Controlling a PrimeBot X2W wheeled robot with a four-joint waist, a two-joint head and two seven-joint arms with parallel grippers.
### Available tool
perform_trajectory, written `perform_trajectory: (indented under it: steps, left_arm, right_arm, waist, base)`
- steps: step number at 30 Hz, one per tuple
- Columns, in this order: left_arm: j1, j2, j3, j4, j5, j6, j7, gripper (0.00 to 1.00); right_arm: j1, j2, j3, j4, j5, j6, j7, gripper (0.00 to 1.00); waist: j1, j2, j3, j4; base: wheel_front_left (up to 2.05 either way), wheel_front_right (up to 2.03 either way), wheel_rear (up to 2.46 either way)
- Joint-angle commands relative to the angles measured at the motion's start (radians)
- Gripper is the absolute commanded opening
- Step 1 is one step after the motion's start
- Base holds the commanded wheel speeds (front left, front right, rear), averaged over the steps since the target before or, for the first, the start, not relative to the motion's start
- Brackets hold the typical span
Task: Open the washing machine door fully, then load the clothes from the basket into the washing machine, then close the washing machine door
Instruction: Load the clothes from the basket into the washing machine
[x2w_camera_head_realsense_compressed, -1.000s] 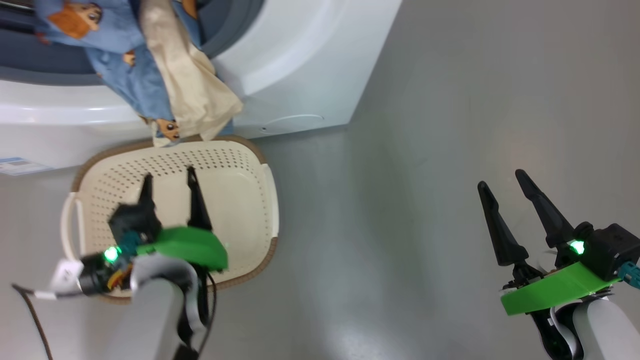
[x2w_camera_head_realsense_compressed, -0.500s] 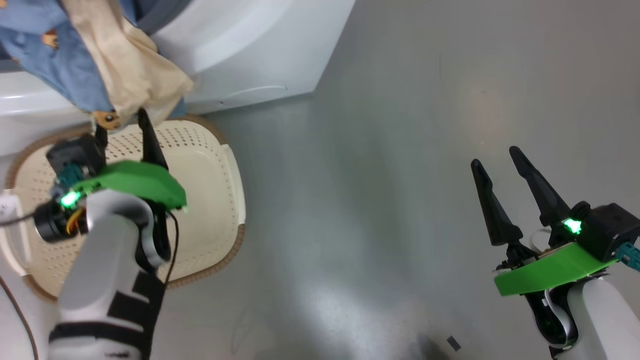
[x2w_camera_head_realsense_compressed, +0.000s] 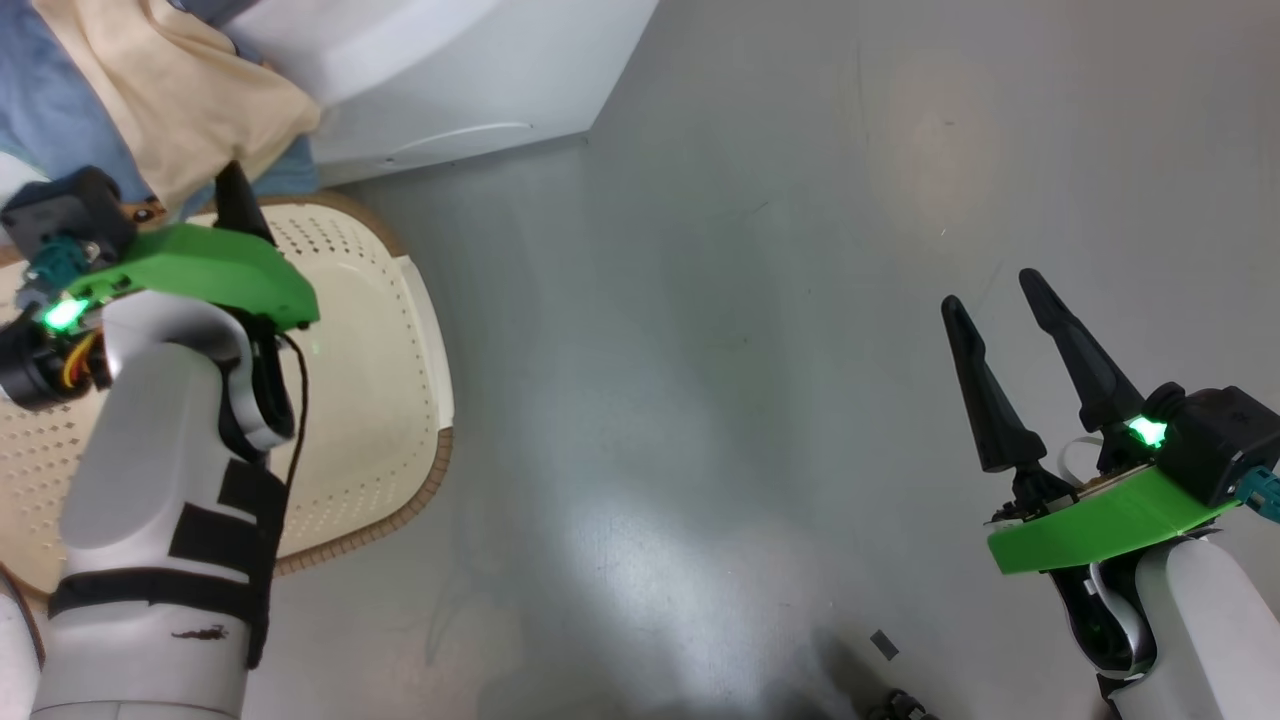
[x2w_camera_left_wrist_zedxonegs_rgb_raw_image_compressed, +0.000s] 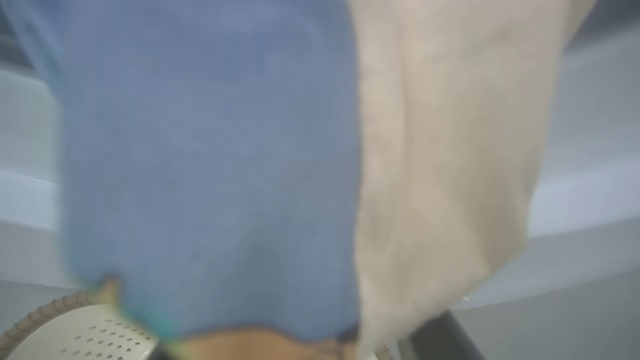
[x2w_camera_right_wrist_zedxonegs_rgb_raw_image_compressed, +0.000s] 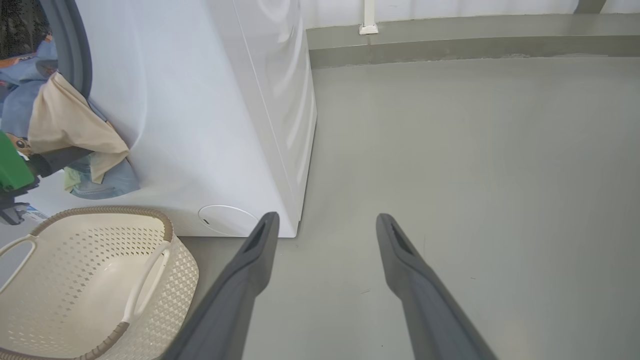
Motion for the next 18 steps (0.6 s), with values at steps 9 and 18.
perform_trajectory:
  steps: [9, 18]
  left_arm:
    - [0.017, 0.006, 0.073, -0.094, 0.088, 0.019, -0.006, 0.31]
    - [0.052, -0.017, 0.100, -0.134, 0.114, 0.006, -0.006, 0.00]
  right_arm:
    - [0.005, -0.017, 0.021, -0.017, 0.016, 0.002, -0.005, 1.00]
    - [0.008, -0.019, 0.020, -0.016, 0.017, 0.002, -0.005, 1.00]
  waist:
    - [0.0000, 0.0000, 0.012, 0.008]
    - [0.0000, 0.0000, -0.001, 0.021]
  base:
    - [0.00, 0.00, 0.00]
    - [0.00, 0.00, 0.00]
